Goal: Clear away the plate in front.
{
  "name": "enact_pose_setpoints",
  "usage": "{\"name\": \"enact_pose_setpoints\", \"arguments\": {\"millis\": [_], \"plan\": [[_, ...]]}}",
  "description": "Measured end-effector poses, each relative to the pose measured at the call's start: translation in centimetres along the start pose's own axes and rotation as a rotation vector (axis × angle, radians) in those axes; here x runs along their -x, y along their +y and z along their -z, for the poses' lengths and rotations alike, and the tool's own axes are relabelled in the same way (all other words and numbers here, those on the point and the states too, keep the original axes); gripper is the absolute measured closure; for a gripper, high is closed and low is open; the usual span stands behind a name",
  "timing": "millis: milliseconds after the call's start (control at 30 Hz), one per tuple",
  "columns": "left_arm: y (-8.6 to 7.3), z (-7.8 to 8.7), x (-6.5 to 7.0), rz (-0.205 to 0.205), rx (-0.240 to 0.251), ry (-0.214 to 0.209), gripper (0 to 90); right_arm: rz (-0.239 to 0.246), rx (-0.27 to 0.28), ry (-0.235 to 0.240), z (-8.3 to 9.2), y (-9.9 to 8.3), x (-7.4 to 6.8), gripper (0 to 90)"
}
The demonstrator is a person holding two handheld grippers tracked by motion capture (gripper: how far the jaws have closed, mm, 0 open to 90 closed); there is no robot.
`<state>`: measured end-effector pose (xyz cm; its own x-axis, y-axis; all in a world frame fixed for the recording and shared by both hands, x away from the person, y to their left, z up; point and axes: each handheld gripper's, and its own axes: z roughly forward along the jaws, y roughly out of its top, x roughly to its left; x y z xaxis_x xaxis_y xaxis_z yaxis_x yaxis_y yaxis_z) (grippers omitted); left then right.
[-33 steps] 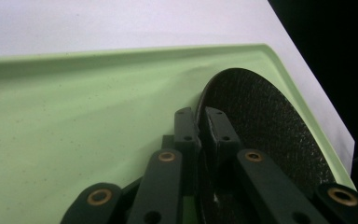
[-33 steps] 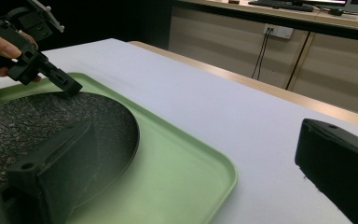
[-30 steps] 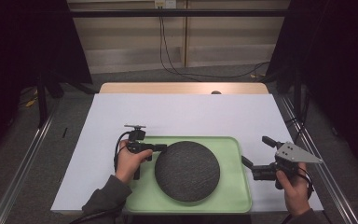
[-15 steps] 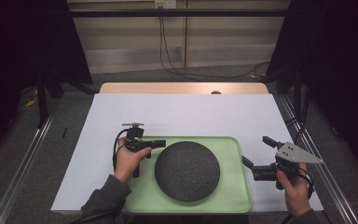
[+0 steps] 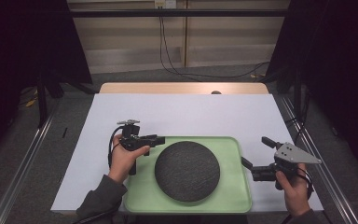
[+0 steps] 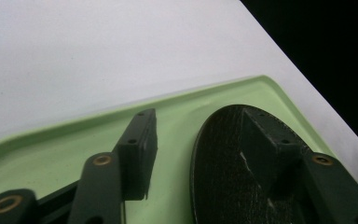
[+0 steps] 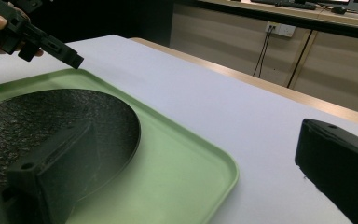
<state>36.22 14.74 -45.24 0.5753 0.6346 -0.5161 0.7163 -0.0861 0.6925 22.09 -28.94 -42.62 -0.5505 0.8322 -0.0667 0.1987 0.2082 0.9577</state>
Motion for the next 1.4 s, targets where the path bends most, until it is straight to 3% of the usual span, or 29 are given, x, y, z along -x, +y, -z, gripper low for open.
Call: {"name": "enact_pose_setpoints", "arguments": {"millis": [300, 433, 700, 867, 933, 1400], "plan": [[0.1, 0.7, 0.2, -0.061, 0.028, 0.011, 25.7, -0.012, 0.002, 0.009, 0.2, 0.1, 0.0, 0.0], [0.1, 1.2, -0.1, -0.047, 0.05, 0.006, 19.9, -0.014, 0.001, 0.004, 0.1, 0.1, 0.1, 0.0], [0.1, 2.1, -0.5, -0.075, 0.077, -0.019, 9.4, -0.012, -0.001, 0.011, 0.0, 0.1, 0.0, 0.0], [0.0, 2.8, -0.7, -0.153, 0.097, -0.081, 6.2, -0.012, -0.005, 0.014, -0.1, 0.1, 0.0, 0.0], [0.0, 3.0, -0.7, -0.174, 0.099, -0.078, 5.6, -0.013, -0.006, 0.014, -0.1, 0.1, 0.0, 0.0], [0.0, 5.2, -2.1, -0.19, 0.164, -0.064, 4.7, -0.013, -0.008, 0.01, -0.3, 0.0, 0.1, 0.0]]}}
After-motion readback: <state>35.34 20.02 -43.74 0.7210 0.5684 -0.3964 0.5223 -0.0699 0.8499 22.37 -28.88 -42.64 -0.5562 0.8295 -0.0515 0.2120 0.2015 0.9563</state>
